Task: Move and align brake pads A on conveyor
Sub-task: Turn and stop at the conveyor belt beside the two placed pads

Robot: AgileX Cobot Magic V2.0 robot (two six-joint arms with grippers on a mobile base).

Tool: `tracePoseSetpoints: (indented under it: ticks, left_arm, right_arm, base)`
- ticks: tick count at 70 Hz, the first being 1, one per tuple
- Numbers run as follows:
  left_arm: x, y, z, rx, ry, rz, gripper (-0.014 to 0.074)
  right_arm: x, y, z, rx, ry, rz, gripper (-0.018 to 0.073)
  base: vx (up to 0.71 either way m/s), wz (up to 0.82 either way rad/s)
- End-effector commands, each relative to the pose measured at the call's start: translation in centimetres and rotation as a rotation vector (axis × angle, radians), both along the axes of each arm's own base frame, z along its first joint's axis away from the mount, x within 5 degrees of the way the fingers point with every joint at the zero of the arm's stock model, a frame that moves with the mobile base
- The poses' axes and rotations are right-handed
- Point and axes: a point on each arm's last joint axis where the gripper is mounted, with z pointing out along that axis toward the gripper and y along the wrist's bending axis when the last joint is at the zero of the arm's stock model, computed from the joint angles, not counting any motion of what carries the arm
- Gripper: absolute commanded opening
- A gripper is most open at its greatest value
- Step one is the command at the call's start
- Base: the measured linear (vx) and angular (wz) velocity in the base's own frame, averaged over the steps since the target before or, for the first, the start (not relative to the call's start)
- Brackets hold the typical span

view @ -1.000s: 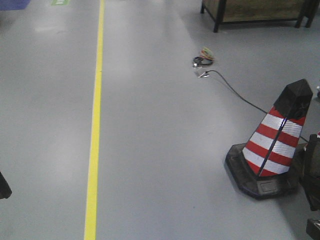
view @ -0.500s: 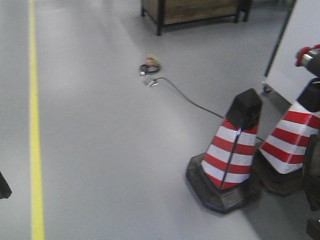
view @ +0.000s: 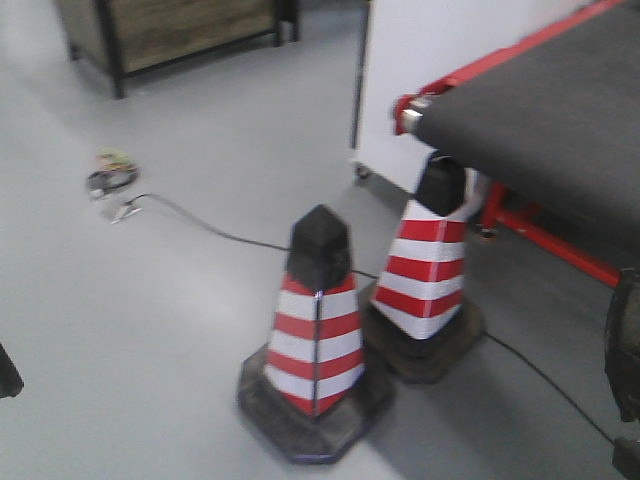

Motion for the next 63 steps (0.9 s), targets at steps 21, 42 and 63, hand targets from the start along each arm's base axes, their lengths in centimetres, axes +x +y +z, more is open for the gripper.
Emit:
tracePoseSetpoints:
  ticks: [21,42,63]
  left_arm:
    - [0.01,0.02,1.81,-0.055,-0.112,0.002,0.0003]
    - [0.01,0.02,1.81,-0.055,-0.112,0.002,0.0003]
    - [0.01,0.02,1.81,-0.055,-0.112,0.002,0.0003]
  right_arm:
    - [0.32,0.05,1.78,0.015,-0.121,0.003,0.0035]
    - [0.32,0.05,1.78,0.015,-0.121,0.003,0.0035]
    - [0.32,0.05,1.78,0.015,-0.121,0.003,0.0035]
  base:
    - [0.27,-0.81]
    - [0.21,-0.82]
    - [0.2,-0.66]
